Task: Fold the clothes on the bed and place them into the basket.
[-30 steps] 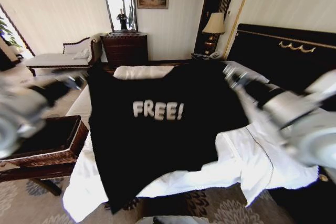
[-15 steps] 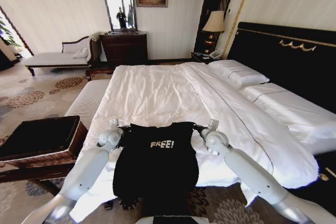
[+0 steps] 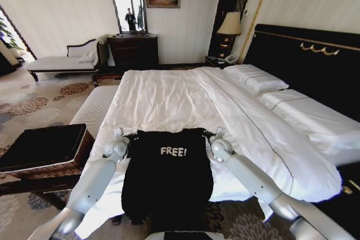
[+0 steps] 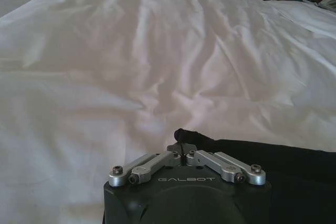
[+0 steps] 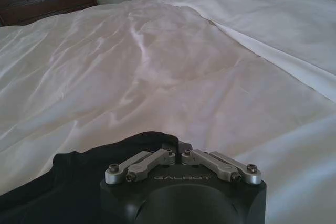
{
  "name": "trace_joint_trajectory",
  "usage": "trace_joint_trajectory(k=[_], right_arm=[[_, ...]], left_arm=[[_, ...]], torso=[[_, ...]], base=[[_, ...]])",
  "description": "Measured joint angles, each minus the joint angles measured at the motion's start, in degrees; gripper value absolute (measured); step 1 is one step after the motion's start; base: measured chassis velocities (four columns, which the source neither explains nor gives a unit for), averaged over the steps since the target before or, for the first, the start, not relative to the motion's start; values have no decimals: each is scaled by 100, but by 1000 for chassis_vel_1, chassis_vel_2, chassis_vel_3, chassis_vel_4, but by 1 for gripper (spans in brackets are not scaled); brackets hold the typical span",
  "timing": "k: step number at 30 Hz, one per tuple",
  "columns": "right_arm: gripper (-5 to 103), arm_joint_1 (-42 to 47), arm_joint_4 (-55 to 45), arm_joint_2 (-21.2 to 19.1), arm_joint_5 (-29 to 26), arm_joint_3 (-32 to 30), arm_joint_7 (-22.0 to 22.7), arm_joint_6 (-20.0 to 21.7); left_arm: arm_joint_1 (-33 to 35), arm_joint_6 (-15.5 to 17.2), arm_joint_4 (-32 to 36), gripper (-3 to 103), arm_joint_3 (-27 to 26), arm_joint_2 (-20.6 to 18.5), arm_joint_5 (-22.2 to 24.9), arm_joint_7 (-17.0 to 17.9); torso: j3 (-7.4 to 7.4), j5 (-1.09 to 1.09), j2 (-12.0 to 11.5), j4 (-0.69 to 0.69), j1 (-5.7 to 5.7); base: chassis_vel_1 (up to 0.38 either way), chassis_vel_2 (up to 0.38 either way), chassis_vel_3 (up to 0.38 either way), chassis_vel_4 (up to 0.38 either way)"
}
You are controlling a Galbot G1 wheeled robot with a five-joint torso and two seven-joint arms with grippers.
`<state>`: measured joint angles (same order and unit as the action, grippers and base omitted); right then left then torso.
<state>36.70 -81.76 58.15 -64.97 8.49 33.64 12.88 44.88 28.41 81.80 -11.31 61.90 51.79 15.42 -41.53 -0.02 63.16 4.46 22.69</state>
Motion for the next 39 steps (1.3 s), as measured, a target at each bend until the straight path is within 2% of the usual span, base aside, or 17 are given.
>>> trace_joint_trajectory(k=[10,11,14,16,19,20,24,26,27,28,31,32,33,34,35,38,39], right_arm=[[0,89,157,207,269,18,85,-38],[0,122,139,220,382,17,101,-50],[0,215,48,204,573,-51,-17,-181],[10,396,-155,144,679,-302,-298,-506],[21,630,-411,67,692,-580,-460,-730],[21,818,-616,20,624,-762,-478,-790],[37,1443,-1213,-86,182,-1259,-359,-815],[42,1890,-1641,-98,-330,-1594,-205,-755],[48,2047,-1802,-72,-569,-1708,-115,-714],[48,2047,-1802,-72,-569,-1708,-115,-714],[64,2564,-2242,156,-1179,-2108,128,-572],[64,2760,-2368,262,-1292,-2260,194,-547],[70,2921,-2472,358,-1372,-2370,259,-520],[70,2921,-2472,358,-1372,-2370,259,-520],[75,3056,-2559,465,-1442,-2447,338,-482],[91,3322,-2760,736,-1548,-2500,546,-409],[91,3322,-2760,736,-1548,-2500,546,-409]], left_arm=[[141,15,-22,0,-29,21,-94,5],[236,19,75,-3,-67,5,-98,34],[426,5,286,7,-261,24,-96,86],[760,59,652,17,-613,54,-106,207],[1184,187,1042,28,-939,58,-186,294],[1422,223,1265,28,-1135,68,-258,324],[2259,238,1970,44,-1761,188,-370,344],[2912,108,2351,55,-2201,346,-538,326],[3185,20,2469,55,-2412,440,-647,296],[3185,20,2469,55,-2412,440,-647,296],[3742,-381,2692,72,-2779,651,-816,-23],[3797,-552,2696,76,-2794,691,-914,-161],[3824,-712,2687,76,-2792,736,-1023,-293],[3824,-712,2687,76,-2792,736,-1023,-293],[3856,-843,2680,82,-2802,789,-1108,-389],[3934,-1023,2728,97,-2903,999,-1127,-470],[3934,-1023,2728,97,-2903,999,-1127,-470]], torso=[[0,1,0,0,0],[0,1,0,-1,0],[0,1,0,-1,0],[1,2,0,1,0],[0,0,0,-2,0],[0,1,0,0,1],[1,1,0,0,-1],[2,2,1,2,-2],[2,1,1,1,-2],[2,1,1,1,-2],[2,4,0,-7,-3],[2,2,1,-5,-2],[2,1,1,3,-2],[2,1,1,3,-2],[2,0,1,8,-2],[1,3,0,-3,-2],[1,3,0,-3,-2]], base=[[0,0,0,0],[0,0,0,0],[0,0,0,0],[0,0,0,0],[0,0,0,0],[0,0,0,0],[0,0,0,0],[0,0,0,0],[0,0,0,0],[0,0,0,0],[0,0,0,0],[0,0,0,0],[0,0,0,0],[0,0,0,0],[0,0,0,0],[0,0,0,0],[0,0,0,0]])
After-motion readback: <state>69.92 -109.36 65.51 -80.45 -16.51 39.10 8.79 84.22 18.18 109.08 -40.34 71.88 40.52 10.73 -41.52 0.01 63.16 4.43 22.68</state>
